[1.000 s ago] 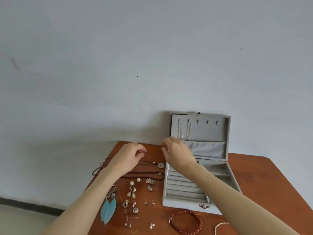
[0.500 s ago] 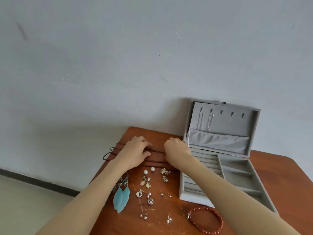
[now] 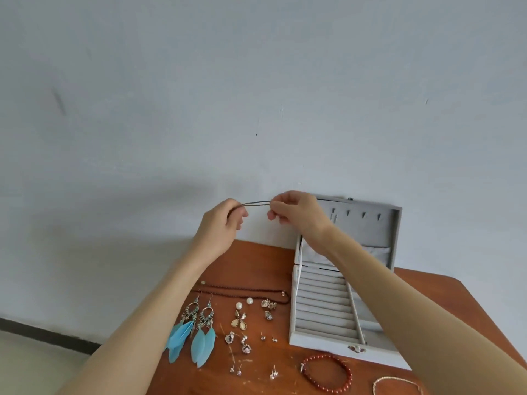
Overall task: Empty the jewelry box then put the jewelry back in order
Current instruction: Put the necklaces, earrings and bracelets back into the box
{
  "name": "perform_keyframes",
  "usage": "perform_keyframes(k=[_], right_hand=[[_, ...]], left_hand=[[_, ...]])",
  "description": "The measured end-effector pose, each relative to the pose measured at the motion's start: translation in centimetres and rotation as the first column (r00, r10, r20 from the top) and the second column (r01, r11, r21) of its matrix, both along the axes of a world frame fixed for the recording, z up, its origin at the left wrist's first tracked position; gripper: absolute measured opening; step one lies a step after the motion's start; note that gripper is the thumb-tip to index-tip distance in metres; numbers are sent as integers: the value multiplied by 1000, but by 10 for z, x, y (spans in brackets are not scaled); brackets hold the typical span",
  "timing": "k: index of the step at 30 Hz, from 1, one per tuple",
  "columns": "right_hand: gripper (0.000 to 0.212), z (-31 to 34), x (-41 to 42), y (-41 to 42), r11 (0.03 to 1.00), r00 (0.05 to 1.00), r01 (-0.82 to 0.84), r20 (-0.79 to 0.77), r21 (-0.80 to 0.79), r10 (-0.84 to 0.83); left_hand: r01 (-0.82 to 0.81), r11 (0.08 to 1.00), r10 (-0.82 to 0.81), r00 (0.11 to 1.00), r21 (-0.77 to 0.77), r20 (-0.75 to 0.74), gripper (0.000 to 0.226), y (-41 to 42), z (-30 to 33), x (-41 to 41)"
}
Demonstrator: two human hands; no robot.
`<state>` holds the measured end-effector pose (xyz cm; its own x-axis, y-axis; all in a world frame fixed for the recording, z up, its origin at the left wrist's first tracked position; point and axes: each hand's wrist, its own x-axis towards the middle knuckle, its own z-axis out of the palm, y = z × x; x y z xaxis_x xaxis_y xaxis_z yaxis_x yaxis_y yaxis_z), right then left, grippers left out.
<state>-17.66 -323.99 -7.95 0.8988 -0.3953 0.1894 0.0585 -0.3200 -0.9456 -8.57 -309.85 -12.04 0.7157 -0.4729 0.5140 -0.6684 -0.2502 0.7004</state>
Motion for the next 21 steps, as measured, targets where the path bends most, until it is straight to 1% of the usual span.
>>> perform_keyframes(k=[2,4,7,10,12,15,19,21], right_hand=[[13,14,-14,-4,997,999,21,36,76,-24],[20,22,-28,-6,992,999,22,30,124,-26],[24,30,-50,-8,991,1000,-8,-1,130,9],[18,42,-73,-10,983,993,-113,-9,144,115],[20,52,-87,-11,983,987,-158,1,96,158],[32,65,-109,-10,991,990,-132,46,27,130],[32,69,-133,-12,995,995,-1,100,-104,12],[32,62,-142,-16,995,993,29,114,-98,-18]], left_hand=[[-11,1000,12,999,-19,33,19,7,26,-10],[14,1000,-13,998,-16,57,19,9,48,-24],[83,996,-82,995,-30,57,18,8,76,-48],[138,989,-135,989,-46,61,18,3,97,-71],[153,987,-151,988,-58,46,18,-2,109,-82],[146,983,-150,988,-109,-28,21,-12,121,-97],[178,965,-215,958,-193,-191,24,-27,130,-115],[188,960,-235,943,-205,-236,24,-35,134,-123]])
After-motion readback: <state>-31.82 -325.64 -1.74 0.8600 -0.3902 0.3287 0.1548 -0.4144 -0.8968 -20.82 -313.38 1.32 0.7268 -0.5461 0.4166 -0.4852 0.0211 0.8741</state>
